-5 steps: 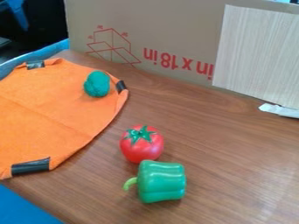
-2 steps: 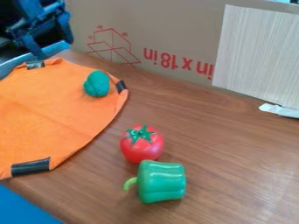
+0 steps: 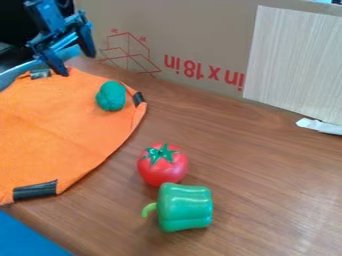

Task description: Move the green figure top right edge of the cloth to right side of table

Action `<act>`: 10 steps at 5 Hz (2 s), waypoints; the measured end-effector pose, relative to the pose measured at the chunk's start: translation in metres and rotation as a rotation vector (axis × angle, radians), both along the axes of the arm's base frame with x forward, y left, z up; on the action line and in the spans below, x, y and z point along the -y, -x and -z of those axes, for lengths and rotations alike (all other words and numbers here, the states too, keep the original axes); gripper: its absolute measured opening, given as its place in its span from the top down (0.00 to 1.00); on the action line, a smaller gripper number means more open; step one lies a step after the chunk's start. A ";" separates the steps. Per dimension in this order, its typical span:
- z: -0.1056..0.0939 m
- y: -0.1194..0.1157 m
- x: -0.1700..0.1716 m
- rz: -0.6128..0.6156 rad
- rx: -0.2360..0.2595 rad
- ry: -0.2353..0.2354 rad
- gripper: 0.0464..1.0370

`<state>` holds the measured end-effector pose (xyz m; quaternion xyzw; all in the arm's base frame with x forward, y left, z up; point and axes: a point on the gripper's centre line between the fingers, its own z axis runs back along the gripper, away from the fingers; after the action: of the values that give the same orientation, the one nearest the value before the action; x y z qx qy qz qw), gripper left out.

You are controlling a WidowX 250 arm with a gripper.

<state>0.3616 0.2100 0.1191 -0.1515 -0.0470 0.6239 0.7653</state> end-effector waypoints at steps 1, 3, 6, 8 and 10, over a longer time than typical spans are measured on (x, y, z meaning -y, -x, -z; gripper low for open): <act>0.015 -0.007 0.007 -0.082 -0.035 0.042 0.04; 0.033 -0.017 0.024 -0.129 -0.101 0.068 0.04; 0.045 -0.019 0.037 -0.151 -0.142 0.080 0.06; 0.053 -0.018 0.039 -0.187 -0.154 0.097 0.36; 0.051 -0.015 0.047 -0.172 -0.160 0.143 0.36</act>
<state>0.3770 0.1626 0.0682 -0.1509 0.0457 0.6990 0.6975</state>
